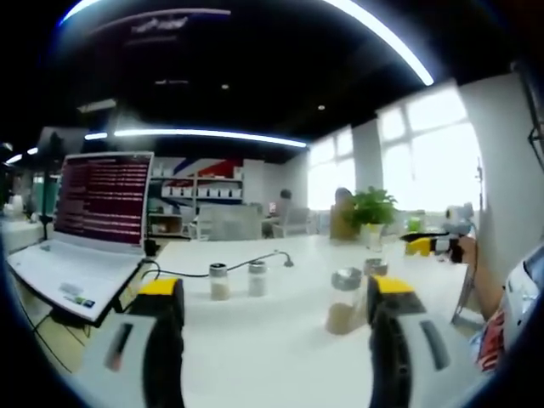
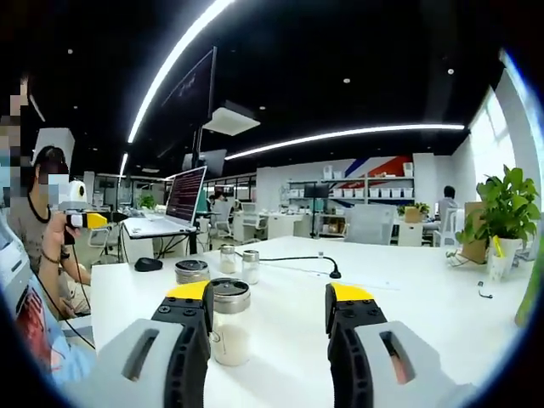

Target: Rotate the seasoning bottle until the label or dispensing opening points toward the visible target arrow and the bottle remains upright within the marked orientation range

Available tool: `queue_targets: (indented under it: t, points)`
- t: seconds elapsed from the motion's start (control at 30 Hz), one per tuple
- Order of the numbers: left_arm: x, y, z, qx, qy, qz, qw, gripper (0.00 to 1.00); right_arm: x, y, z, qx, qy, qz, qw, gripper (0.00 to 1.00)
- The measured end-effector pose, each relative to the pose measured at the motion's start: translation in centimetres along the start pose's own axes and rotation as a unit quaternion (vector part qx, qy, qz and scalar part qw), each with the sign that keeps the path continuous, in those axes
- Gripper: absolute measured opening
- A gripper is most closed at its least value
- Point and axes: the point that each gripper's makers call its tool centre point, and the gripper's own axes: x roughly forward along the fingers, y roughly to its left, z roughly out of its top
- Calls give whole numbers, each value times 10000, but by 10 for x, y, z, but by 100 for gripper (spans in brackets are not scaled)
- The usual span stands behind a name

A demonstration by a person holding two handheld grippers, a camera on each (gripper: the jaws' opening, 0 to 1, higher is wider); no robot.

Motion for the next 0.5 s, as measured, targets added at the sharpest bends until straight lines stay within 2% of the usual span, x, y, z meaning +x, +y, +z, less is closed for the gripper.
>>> queue_targets:
  t: [0.2, 0.37, 0.5]
  points:
    - [1, -2, 0, -46, 12, -37, 10000, 94, -12, -6, -5, 37, 80, -112, 9999, 56]
    - [1, -6, 3, -18, -32, -99, 9999, 94, -20, -3, -7, 87, 118, -117, 9998, 56]
    - [1, -8, 6, -21, -102, -149, 9998, 93, -25, 1, -5, -57, 33, -116, 9999, 55]
